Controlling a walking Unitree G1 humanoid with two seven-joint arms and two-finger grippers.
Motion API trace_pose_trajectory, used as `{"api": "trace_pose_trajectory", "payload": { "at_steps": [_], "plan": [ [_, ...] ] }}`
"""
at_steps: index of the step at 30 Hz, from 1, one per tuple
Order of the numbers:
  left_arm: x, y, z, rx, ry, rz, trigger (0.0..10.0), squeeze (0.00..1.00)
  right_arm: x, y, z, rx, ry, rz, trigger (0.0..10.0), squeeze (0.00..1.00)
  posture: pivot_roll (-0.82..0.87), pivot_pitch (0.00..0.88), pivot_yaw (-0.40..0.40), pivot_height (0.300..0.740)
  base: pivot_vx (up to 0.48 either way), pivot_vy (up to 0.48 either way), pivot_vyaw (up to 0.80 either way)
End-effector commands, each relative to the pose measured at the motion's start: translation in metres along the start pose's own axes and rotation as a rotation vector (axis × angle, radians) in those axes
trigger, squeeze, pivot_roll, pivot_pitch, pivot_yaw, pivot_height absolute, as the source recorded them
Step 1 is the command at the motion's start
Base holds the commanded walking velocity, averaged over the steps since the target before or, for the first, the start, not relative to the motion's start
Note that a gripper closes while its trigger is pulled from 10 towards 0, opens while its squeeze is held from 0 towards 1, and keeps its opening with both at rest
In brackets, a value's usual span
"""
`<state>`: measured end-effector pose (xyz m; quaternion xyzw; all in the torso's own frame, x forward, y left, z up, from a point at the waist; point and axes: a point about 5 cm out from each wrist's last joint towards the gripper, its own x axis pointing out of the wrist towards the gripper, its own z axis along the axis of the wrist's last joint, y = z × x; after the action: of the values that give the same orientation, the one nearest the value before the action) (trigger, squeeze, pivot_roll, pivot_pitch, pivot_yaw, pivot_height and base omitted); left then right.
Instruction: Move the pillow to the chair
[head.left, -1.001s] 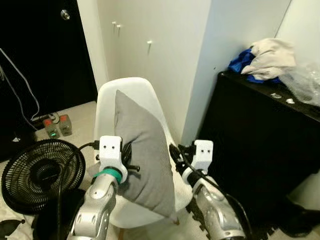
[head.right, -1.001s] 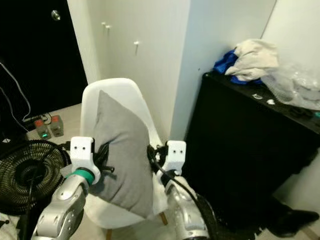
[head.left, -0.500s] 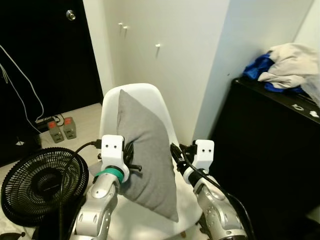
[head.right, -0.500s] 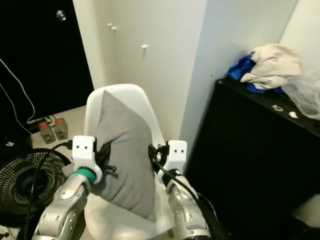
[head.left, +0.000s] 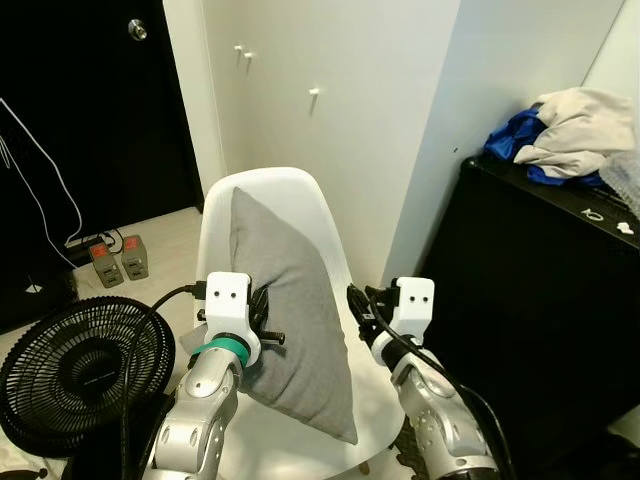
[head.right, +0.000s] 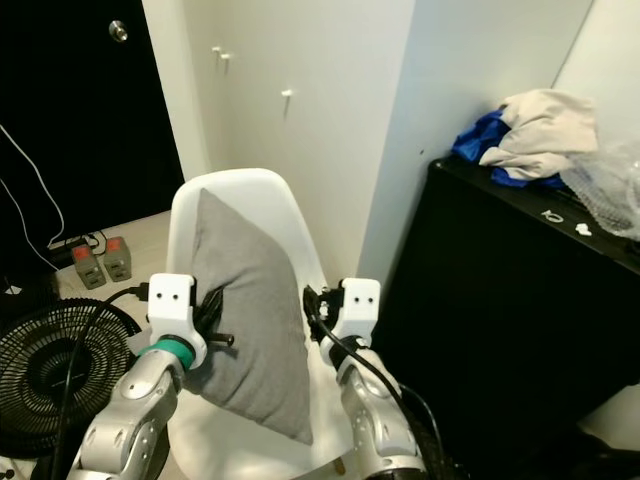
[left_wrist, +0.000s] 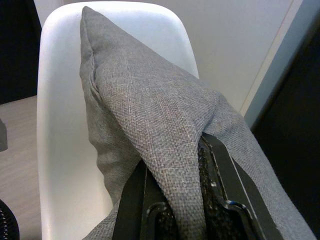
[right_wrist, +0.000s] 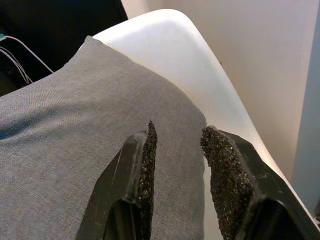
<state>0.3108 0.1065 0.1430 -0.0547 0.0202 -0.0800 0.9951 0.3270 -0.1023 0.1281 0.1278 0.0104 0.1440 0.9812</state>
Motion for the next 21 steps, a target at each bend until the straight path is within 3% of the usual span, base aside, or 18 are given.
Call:
{"api": "trace_pose_trajectory", "payload": {
  "at_steps": [1, 8, 21],
  "plan": [
    [0.0005, -0.0008, 0.0127, 0.015, -0.076, 0.001, 10.0, 0.00, -0.0008, -0.0005, -0.0068, 0.006, 0.035, -0.006, 10.0, 0.00, -0.02, 0.000, 0.071, 0.740, 0.000, 0.000, 0.00],
    [0.0008, -0.0010, 0.0127, 0.014, -0.076, 0.001, 10.0, 0.00, -0.0007, -0.0006, -0.0071, 0.006, 0.039, -0.005, 10.0, 0.00, -0.02, 0.000, 0.071, 0.730, 0.000, 0.000, 0.00],
    [-0.0017, -0.0016, 0.0105, 0.009, -0.073, 0.003, 10.0, 0.00, -0.0032, 0.0012, -0.0081, 0.014, 0.038, -0.002, 10.0, 0.00, -0.02, 0.000, 0.069, 0.665, 0.000, 0.000, 0.00]
  ]
}}
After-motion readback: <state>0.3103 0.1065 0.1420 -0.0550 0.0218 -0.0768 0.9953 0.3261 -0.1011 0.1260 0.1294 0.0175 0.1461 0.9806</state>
